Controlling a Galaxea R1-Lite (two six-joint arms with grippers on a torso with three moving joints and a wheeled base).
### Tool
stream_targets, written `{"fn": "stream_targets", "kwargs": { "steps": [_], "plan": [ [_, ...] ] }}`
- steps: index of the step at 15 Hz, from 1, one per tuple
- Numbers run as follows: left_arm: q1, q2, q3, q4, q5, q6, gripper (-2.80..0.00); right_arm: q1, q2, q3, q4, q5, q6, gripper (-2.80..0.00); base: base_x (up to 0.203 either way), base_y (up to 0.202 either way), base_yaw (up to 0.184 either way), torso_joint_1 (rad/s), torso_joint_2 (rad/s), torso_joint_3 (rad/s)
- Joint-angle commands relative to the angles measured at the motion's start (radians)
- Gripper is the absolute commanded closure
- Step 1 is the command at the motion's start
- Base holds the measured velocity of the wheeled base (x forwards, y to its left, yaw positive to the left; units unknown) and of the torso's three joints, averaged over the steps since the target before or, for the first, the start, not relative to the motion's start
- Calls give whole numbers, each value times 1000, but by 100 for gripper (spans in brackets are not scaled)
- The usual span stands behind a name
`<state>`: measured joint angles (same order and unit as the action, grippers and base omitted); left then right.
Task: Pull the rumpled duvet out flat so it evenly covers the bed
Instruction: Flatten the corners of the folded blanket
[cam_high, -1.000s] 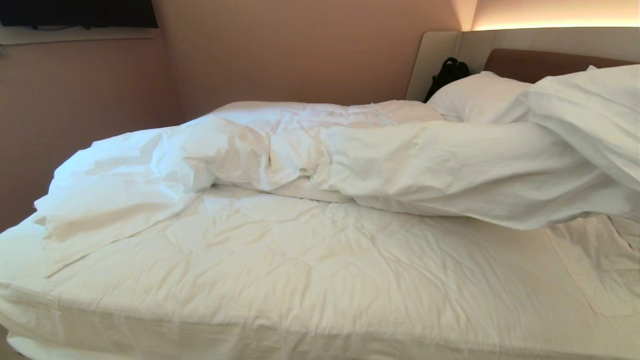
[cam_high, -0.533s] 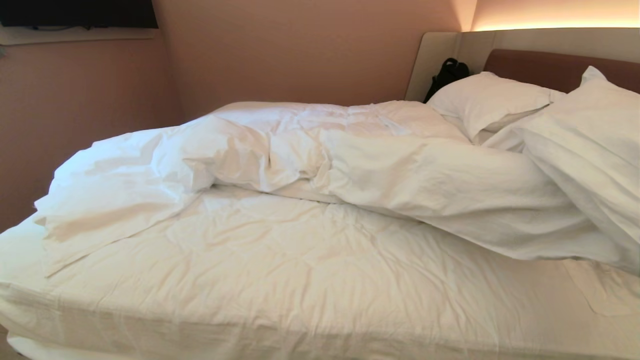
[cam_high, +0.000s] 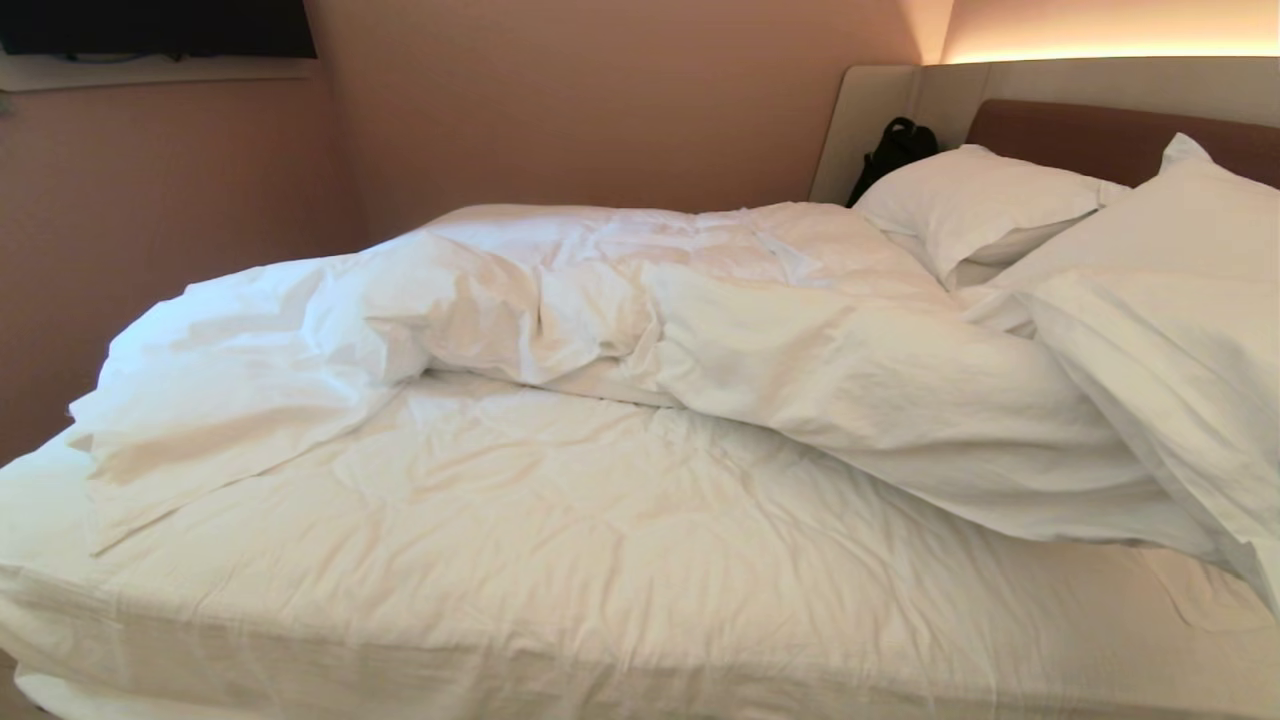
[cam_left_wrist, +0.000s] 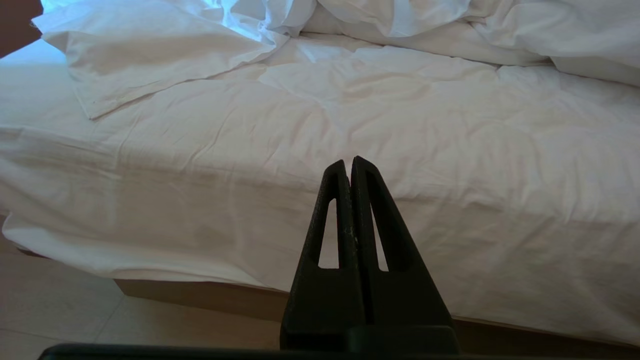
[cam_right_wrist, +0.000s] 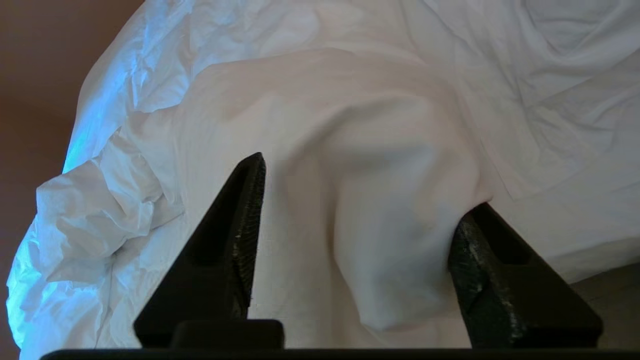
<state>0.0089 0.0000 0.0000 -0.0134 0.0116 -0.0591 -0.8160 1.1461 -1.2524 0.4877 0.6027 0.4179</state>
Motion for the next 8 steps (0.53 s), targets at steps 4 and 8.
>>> {"fn": "stream_targets", "kwargs": {
  "steps": [4, 8],
  "plan": [
    [0, 2, 0, 0, 1, -1, 0, 13, -45, -152, 7, 59, 12, -280, 0, 0, 0, 0, 0, 0],
    [0, 2, 0, 0, 1, -1, 0, 28, -27, -335, 259, 14, -124, -280, 0, 0, 0, 0, 0, 0]
  ]
}}
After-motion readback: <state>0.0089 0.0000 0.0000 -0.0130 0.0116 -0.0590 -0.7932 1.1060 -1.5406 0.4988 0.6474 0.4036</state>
